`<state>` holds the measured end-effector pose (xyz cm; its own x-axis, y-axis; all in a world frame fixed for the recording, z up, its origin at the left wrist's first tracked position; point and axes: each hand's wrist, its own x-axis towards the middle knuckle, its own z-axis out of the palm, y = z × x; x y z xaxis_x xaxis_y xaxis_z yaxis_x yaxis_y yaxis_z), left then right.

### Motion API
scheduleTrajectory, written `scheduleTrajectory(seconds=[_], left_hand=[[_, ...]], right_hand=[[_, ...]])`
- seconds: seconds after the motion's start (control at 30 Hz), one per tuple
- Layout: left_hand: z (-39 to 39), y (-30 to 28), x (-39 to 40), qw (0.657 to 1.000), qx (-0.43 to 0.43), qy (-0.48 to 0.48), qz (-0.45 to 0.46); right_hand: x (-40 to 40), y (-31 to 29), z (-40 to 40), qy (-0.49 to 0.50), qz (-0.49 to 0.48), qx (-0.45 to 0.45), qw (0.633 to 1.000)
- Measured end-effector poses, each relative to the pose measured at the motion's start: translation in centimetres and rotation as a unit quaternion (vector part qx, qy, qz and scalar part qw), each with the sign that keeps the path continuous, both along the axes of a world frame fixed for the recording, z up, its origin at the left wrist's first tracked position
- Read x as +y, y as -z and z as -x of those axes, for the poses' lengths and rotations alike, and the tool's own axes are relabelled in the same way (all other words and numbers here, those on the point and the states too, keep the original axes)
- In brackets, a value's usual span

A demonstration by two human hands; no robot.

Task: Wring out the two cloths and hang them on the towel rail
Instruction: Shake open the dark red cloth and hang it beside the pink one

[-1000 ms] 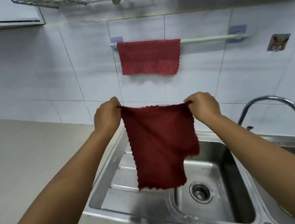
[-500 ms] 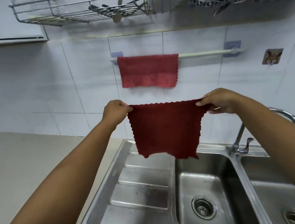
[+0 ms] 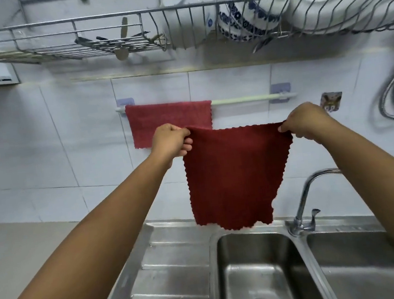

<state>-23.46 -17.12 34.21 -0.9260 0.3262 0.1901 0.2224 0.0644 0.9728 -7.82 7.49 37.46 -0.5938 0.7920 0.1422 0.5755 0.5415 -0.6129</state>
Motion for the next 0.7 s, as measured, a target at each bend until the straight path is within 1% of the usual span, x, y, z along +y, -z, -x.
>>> scheduleTrajectory(seconds=[0.03,0.07,0.13,0.17,0.23,0.33,0.4,0.5,0.6,0.63,0.67,0.7], left_hand=[[0.2,-0.5,0.8,1.0,-0.003,0.009,-0.013],[0.5,-1.0,1.7,0.999,-0.01,0.022,-0.027],[1.2,-2.0,3.4,0.997,-0.028,0.045,-0.051],[1.6,-2.5,4.2,0.996,-0.033,0.049,-0.061],[2.9,-3.8,6.0,0.996,-0.021,0.04,-0.083],[5.1,-5.7,8.1,0.995,0.009,0.015,-0.093],[6.2,-6.5,9.5,0.994,-0.003,0.019,-0.107],[7.2,-7.2,11.7,0.99,-0.035,0.028,-0.13],[8.1,-7.3,14.0,0.988,-0.037,0.018,-0.152],[8.3,-7.2,14.6,0.991,-0.009,0.006,-0.135],[8.6,-6.9,15.1,0.995,0.051,-0.015,-0.085],[8.8,-6.6,15.5,0.99,0.139,-0.038,-0.009]], right_hand=[[0.4,-0.3,0.1,-0.019,0.059,0.061,0.996],[0.7,-0.6,0.3,-0.034,0.121,0.123,0.984],[1.2,-1.0,0.8,-0.058,0.204,0.22,0.952],[1.7,-1.1,1.2,-0.059,0.223,0.256,0.939],[3.0,-1.7,2.3,-0.044,0.225,0.316,0.921],[5.0,-2.7,4.0,-0.015,0.174,0.373,0.911],[6.0,-3.3,5.3,-0.018,0.139,0.387,0.911],[6.9,-3.9,7.1,-0.027,0.038,0.362,0.931],[7.1,-4.0,8.4,-0.035,-0.1,0.296,0.949],[7.3,-3.8,8.8,-0.041,-0.151,0.266,0.951],[7.5,-3.6,9.2,-0.046,-0.198,0.233,0.951],[7.8,-3.3,9.6,-0.05,-0.239,0.199,0.949]])
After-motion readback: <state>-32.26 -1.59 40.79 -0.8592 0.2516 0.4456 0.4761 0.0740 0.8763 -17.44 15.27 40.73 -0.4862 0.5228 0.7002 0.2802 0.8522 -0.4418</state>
